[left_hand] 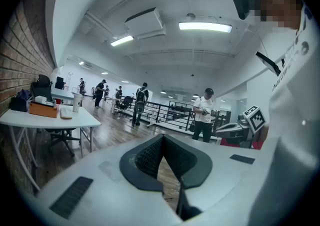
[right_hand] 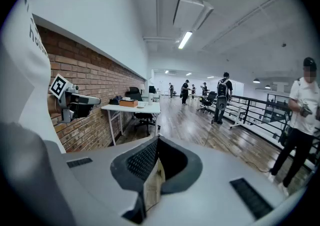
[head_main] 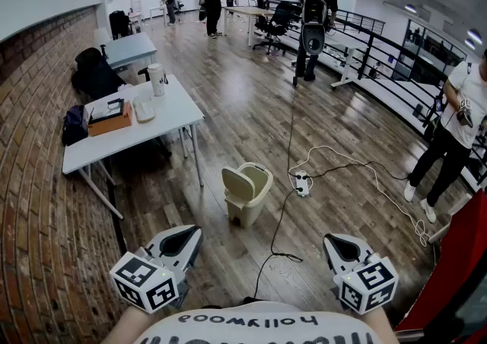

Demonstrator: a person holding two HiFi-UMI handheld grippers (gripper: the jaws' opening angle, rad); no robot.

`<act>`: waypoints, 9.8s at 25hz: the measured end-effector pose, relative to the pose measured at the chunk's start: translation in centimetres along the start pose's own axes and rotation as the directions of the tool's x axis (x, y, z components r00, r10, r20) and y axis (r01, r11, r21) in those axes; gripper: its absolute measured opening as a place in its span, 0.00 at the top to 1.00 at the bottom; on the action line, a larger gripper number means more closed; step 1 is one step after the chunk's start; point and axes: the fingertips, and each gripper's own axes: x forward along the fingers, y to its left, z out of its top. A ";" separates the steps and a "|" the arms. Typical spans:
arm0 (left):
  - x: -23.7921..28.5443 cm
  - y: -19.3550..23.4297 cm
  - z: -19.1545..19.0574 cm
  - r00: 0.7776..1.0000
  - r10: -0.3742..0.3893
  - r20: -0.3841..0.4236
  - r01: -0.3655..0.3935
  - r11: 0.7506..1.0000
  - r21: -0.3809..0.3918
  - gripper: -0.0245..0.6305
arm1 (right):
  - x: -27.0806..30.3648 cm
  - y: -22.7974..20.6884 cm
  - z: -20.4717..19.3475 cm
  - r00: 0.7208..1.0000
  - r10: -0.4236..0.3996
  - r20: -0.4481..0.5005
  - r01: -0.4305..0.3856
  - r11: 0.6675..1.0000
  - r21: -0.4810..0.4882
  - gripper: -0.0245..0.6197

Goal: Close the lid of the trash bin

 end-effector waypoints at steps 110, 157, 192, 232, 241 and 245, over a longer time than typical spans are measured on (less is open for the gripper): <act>28.7 14.3 -5.4 0.950 0.208 -0.233 -0.264 0.933 -0.246 0.95 | 26.4 -17.6 -7.8 0.904 0.382 -0.190 -0.306 0.891 0.335 0.95; 41.3 31.1 -29.2 0.532 -0.332 -0.779 0.253 0.940 -0.227 0.95 | 43.2 -12.8 -6.7 0.838 0.267 -0.477 0.047 0.833 0.551 0.95; 53.9 32.8 -28.3 0.736 0.086 -0.672 -0.394 0.861 -0.322 0.95 | 53.4 -31.9 -6.0 0.738 0.446 -0.507 -0.289 0.887 0.359 0.95; 67.0 37.0 -41.3 0.362 0.123 -0.924 -0.456 0.888 -0.061 0.95 | 55.7 -48.5 -16.9 0.682 0.422 -0.597 -0.051 0.842 0.538 0.95; 66.3 37.2 -40.4 0.378 0.163 -0.912 -0.529 0.846 -0.069 0.95 | 57.2 -47.6 -15.7 0.701 0.433 -0.566 -0.085 0.839 0.537 0.95; 66.3 36.3 -37.1 0.431 0.194 -0.881 -0.578 0.809 -0.104 0.95 | 58.7 -46.5 -13.0 0.729 0.451 -0.515 -0.126 0.828 0.546 0.95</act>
